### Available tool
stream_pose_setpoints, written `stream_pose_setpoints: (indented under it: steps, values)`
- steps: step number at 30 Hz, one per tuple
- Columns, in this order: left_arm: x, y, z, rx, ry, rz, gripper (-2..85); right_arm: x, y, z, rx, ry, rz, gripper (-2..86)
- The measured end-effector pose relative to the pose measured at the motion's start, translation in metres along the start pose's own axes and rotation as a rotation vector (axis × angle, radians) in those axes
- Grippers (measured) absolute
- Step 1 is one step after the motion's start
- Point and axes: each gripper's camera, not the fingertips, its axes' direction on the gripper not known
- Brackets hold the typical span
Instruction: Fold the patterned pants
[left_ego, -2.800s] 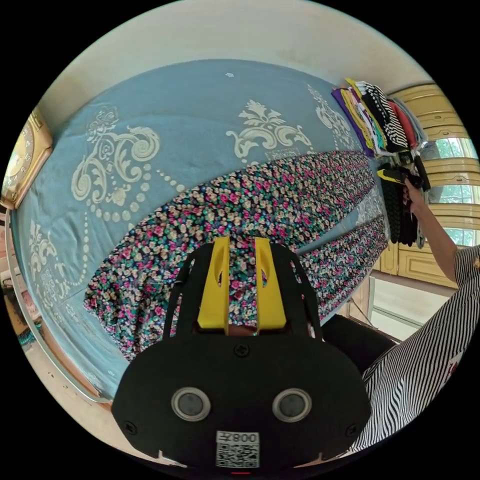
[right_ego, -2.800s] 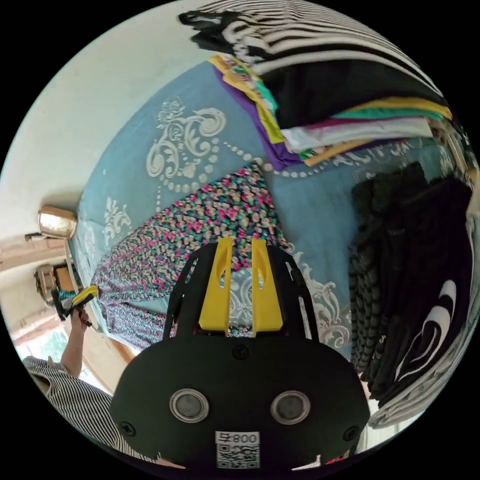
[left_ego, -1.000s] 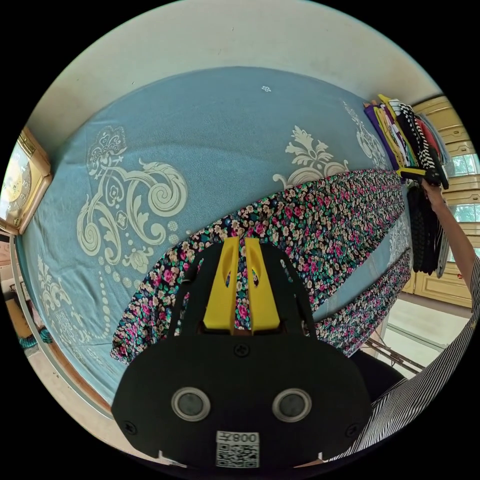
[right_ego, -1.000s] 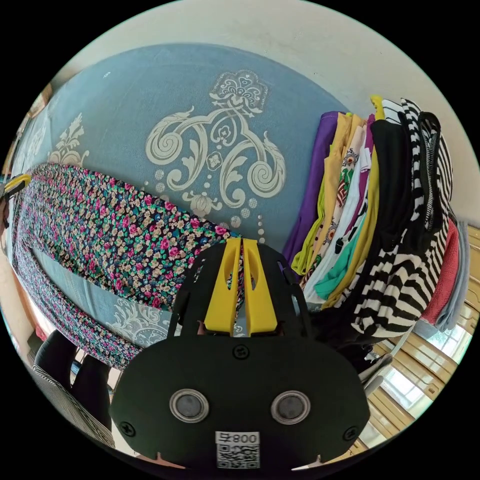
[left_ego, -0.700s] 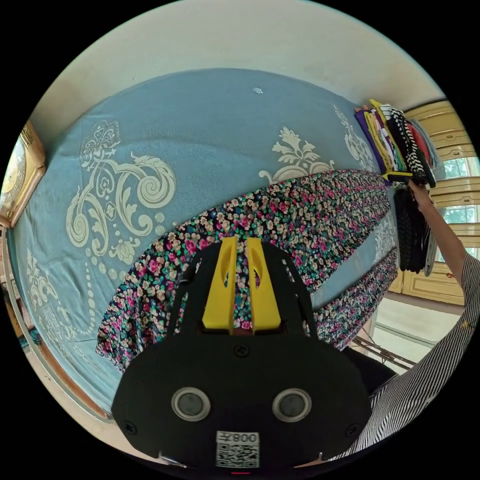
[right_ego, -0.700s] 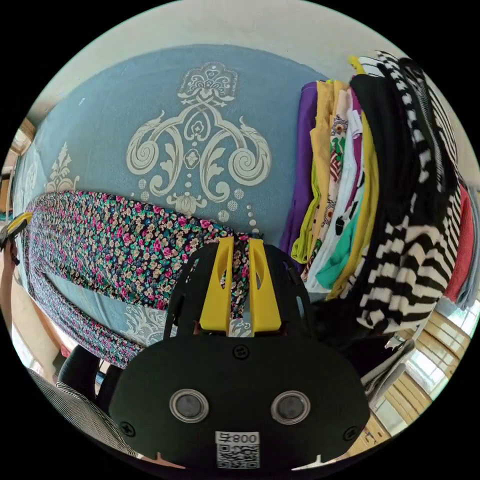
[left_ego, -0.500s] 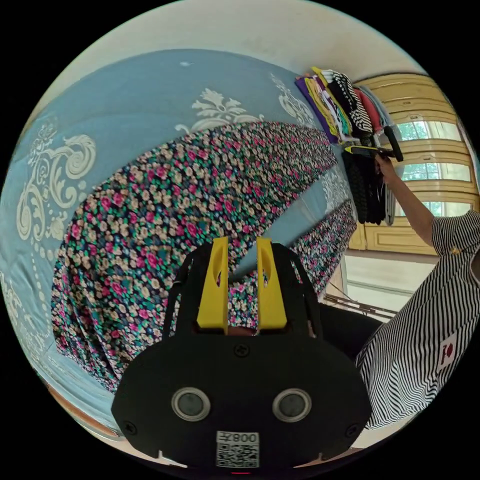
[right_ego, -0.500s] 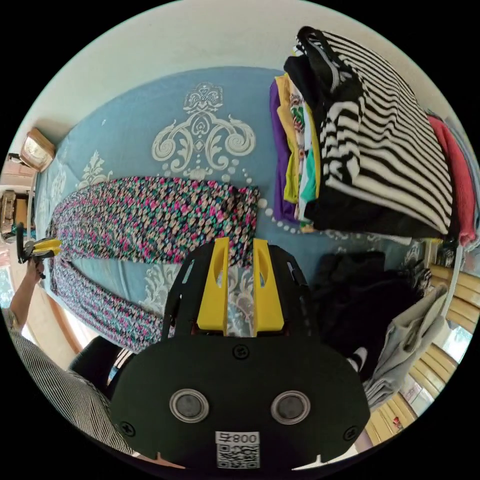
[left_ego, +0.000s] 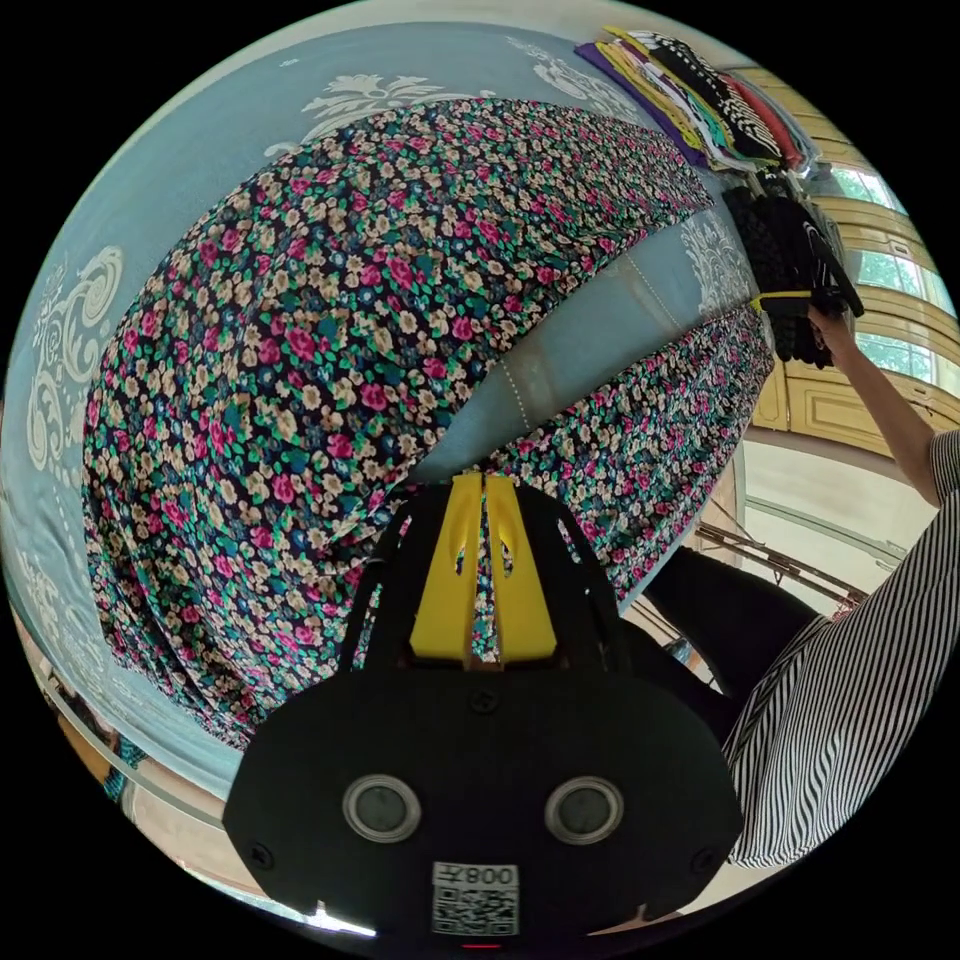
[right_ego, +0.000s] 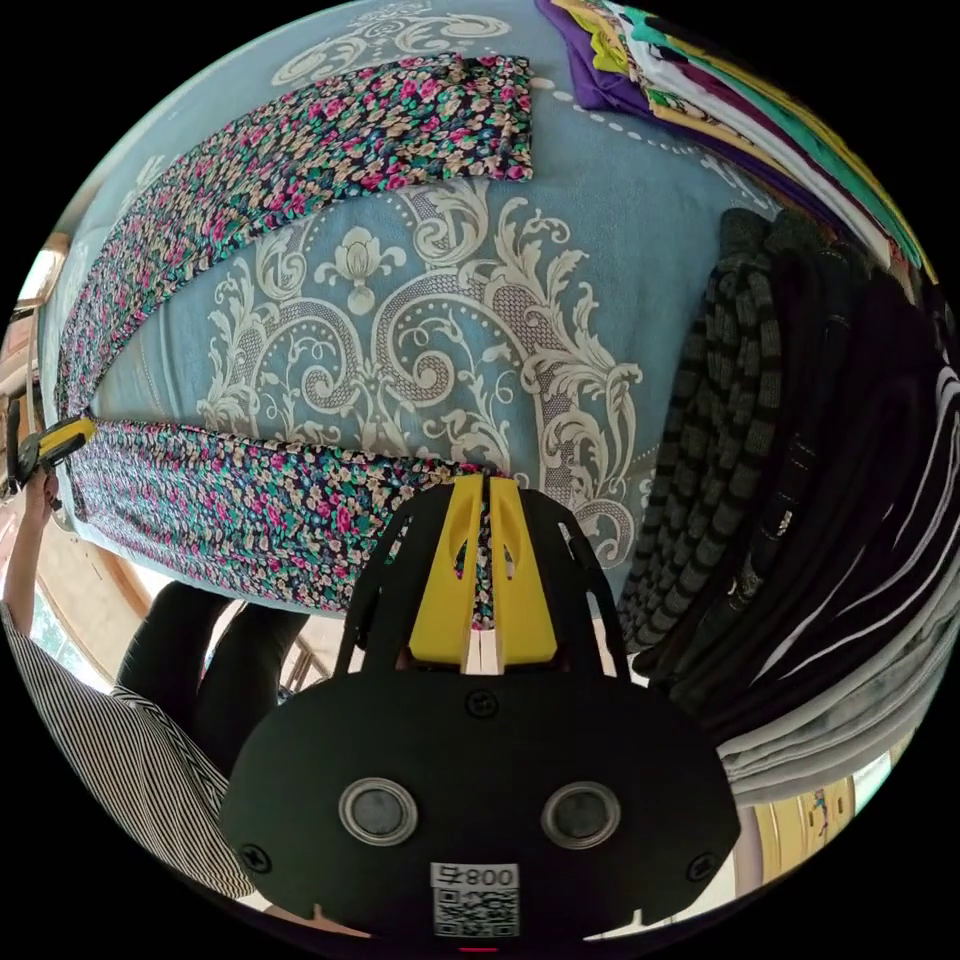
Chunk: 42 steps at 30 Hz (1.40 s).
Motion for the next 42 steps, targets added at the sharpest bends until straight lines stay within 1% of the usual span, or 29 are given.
stream_pose_setpoints:
  steps: [2,5,10,12,15,18,20,23,24,25,27,28,30,31,33,36,37,38,41,42]
  values:
    - [-0.009,0.006,-0.006,0.064,0.01,-0.028,0.7,0.006,-0.006,-0.008,0.047,-0.005,-0.003,1.6]
    - [-0.022,0.009,0.001,0.102,0.038,-0.058,0.7,0.02,-0.023,-0.014,0.108,-0.033,-0.002,1.2]
    - [-0.041,0.018,0.032,0.09,0.046,-0.133,1.9,0.035,-0.067,0.04,-0.032,0.019,-0.033,1.8]
    - [-0.045,0.03,0.032,0.132,0.063,-0.145,2.6,0.05,-0.079,0.049,-0.021,-0.025,0.003,3.2]
    - [-0.057,0.062,0.028,0.206,0.084,-0.21,3.9,0.07,-0.086,0.058,0.003,-0.03,0.055,5.9]
    - [-0.077,0.105,0.029,0.265,0.101,-0.341,5.2,0.082,-0.096,0.063,0.059,-0.06,0.113,6.3]
    - [-0.095,0.144,0.035,0.271,0.067,-0.476,5.7,0.076,-0.106,0.061,0.12,-0.114,0.1,6.1]
    - [-0.122,0.187,0.042,0.305,0.023,-0.637,6.0,0.033,-0.137,0.058,0.216,-0.212,-0.046,6.0]
    - [-0.128,0.194,0.043,0.318,0.011,-0.666,6.1,0.007,-0.154,0.058,0.254,-0.261,-0.14,6.1]
    - [-0.141,0.205,0.042,0.349,-0.006,-0.715,6.2,-0.008,-0.164,0.058,0.266,-0.278,-0.187,6.2]
    - [-0.164,0.217,0.042,0.389,-0.012,-0.782,6.5,-0.07,-0.206,0.059,0.319,-0.351,-0.377,6.8]
    - [-0.179,0.223,0.041,0.42,-0.03,-0.834,6.6,-0.087,-0.217,0.059,0.326,-0.37,-0.428,6.9]
    - [-0.198,0.229,0.037,0.464,-0.072,-0.863,6.8,-0.154,-0.258,0.058,0.351,-0.399,-0.607,7.4]
    - [-0.211,0.229,0.038,0.457,-0.082,-0.866,7.1,-0.171,-0.267,0.058,0.357,-0.4,-0.65,7.5]
    - [-0.229,0.23,0.043,0.453,-0.084,-0.877,7.5,-0.231,-0.298,0.062,0.37,-0.363,-0.794,7.8]
    - [-0.256,0.231,0.063,0.43,-0.049,-0.915,7.4,-0.287,-0.328,0.082,0.353,-0.263,-0.901,7.9]
    - [-0.263,0.232,0.073,0.414,-0.04,-0.929,6.7,-0.295,-0.333,0.088,0.349,-0.238,-0.914,7.9]
    - [-0.266,0.234,0.081,0.403,-0.069,-0.944,5.7,-0.307,-0.342,0.1,0.357,-0.182,-0.925,7.8]
    - [-0.267,0.243,0.087,0.427,-0.075,-0.903,2.9,-0.322,-0.365,0.137,0.307,-0.102,-0.944,6.5]
    - [-0.266,0.246,0.086,0.445,-0.079,-0.903,2.4,-0.323,-0.371,0.15,0.304,-0.073,-0.946,4.7]
